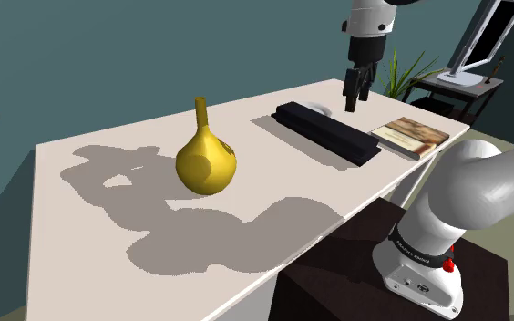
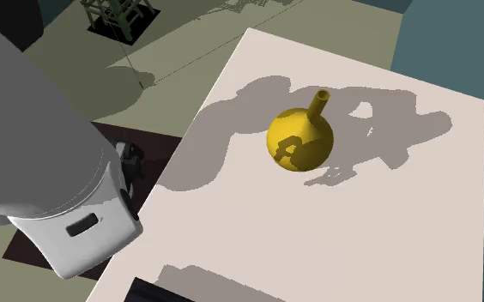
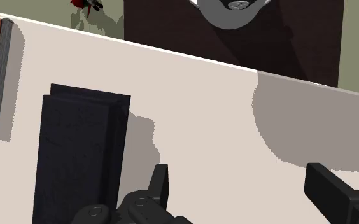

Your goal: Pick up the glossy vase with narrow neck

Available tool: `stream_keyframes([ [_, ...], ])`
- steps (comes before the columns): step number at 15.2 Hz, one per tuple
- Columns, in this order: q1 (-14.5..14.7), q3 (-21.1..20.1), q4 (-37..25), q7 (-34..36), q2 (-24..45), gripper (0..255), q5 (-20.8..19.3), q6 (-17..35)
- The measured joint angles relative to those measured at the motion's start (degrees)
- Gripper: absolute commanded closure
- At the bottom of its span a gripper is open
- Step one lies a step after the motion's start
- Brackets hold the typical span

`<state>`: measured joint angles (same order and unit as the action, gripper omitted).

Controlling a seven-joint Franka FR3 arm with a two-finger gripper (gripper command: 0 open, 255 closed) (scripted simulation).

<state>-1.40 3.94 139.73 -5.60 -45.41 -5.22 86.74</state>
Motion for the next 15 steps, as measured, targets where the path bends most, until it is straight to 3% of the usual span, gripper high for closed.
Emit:
stream_keyframes([
  [7,2.1,-3.9,-5.5,4.6,8.5,0,3.6,2.9],
  [15,4.7,-9.4,-18.6,11.4,23.5,0,7.1,5.1],
])
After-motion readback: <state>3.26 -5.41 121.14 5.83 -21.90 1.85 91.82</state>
